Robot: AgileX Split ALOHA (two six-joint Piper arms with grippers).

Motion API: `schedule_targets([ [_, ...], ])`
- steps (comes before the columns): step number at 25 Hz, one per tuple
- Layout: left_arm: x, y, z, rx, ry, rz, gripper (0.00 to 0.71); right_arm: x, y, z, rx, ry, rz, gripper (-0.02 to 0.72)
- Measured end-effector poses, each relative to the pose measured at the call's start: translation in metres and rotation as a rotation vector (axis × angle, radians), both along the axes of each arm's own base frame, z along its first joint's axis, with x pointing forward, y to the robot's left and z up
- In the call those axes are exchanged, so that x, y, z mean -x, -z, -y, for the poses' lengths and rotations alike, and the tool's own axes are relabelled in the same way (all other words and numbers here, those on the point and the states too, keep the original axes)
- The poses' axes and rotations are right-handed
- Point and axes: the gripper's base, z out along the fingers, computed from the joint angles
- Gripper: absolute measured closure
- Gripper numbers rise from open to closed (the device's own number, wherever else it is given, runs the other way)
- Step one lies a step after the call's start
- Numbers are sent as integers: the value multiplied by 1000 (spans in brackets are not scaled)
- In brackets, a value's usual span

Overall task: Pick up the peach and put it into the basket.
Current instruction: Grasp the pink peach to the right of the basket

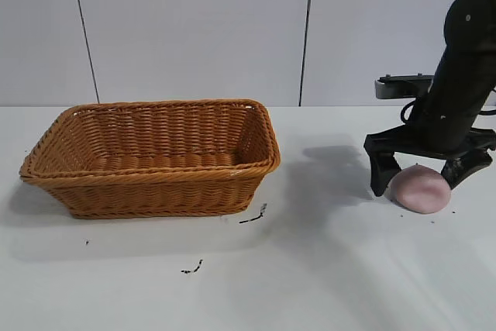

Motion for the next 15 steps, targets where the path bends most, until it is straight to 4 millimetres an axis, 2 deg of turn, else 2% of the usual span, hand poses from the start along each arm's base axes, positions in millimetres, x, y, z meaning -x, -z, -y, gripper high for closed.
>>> schedule_targets([
  [7,0,0,0,0,0,0,18,0,4,0,6,-2,-9,14],
  [8,0,0,0,0,0,0,18,0,4,0,6,-3,-9,39],
  [9,0,0,0,0,0,0,18,0,5,1,12,-8,-12,111],
  [13,0,0,0,0,0,0,18,1,0,5,21,-6,-24,533],
  [15,0,0,0,0,0,0,18,1,-10,4,19,-7,-2,617],
])
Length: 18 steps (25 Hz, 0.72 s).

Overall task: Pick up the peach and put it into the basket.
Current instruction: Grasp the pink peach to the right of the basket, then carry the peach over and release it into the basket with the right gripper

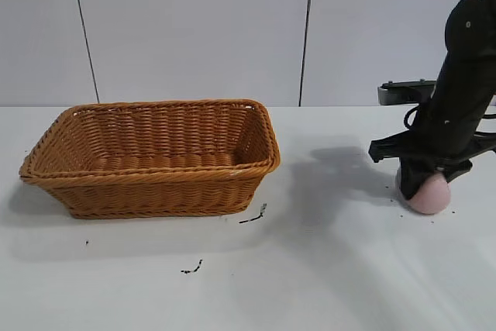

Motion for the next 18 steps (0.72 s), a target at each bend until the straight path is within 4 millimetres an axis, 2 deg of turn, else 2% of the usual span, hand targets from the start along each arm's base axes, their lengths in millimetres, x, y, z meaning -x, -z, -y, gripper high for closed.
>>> schedule_targets([
  [4,0,0,0,0,0,0,18,1,-29,1,-2,-1,63,662],
  [9,0,0,0,0,0,0,18,8,-78,1,-13,0,169,667],
  [12,0,0,0,0,0,0,18,5,-105,0,-20,1,191,667],
  [15,0,0,0,0,0,0,18,-6,-130,-11,-30,-25,232,667],
  [18,0,0,0,0,0,0,18,-20,-156,-36,-47,-81,321,667],
])
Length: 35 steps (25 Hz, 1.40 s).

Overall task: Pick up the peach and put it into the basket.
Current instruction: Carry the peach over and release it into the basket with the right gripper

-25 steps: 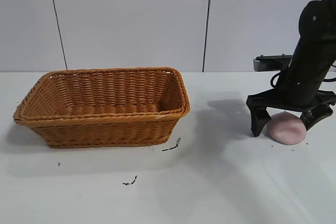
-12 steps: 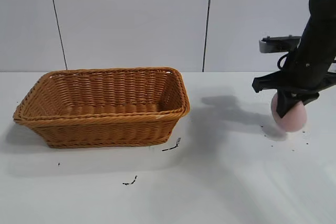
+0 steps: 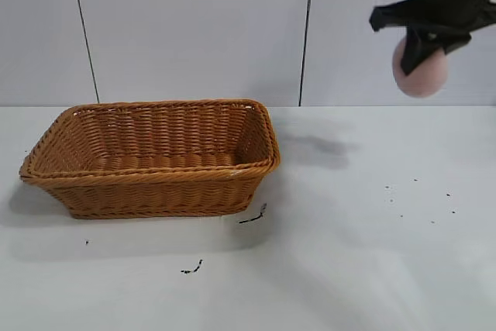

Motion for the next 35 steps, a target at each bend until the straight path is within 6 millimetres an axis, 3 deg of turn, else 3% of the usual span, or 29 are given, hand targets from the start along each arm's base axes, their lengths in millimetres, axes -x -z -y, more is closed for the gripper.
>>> schedule_targets([
  [4,0,0,0,0,0,0,18,-17,-16,-44,-17,-90,49,668],
  [11,0,0,0,0,0,0,18,-22,-3,-143,-27,-285,48,669],
  [14,0,0,0,0,0,0,18,-12,15,-183,-27,-365,33,669],
  [17,0,0,0,0,0,0,18,-7,45,-210,-20,-414,4,669],
  [23,0,0,0,0,0,0,18,-9,109,-229,15,-444,-72,664],
  [25,0,0,0,0,0,0,18,-10,118,-230,20,-442,-85,610],
  [26,0,0,0,0,0,0,18,-10,120,-230,22,-441,-88,547],
  [30,0,0,0,0,0,0,18,-10,115,-229,20,-442,-79,134],
  [32,0,0,0,0,0,0,18,-10,108,-229,16,-443,-67,57],
  [35,0,0,0,0,0,0,18,-8,93,-228,9,-443,-54,22],
])
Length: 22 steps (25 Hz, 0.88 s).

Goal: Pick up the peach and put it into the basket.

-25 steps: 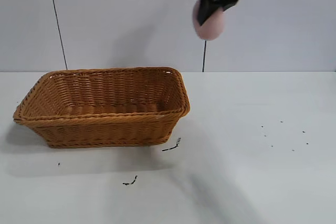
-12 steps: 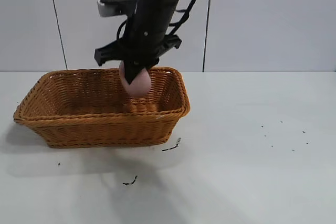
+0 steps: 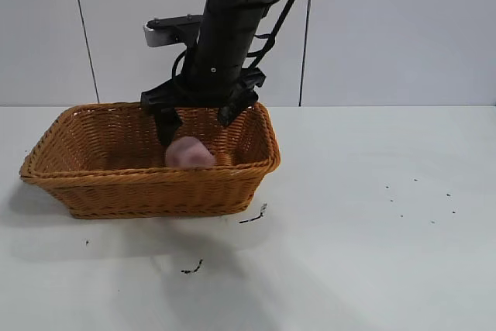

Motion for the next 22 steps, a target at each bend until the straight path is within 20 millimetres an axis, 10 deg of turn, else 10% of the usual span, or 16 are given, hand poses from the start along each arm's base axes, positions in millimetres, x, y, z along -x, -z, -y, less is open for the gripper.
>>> schedule_targets([
  [9,0,0,0,0,0,0,18,-22,-63,26,-48,65,94,14],
  [22,0,0,0,0,0,0,18,-89,-65,227,-12,493,53,14],
])
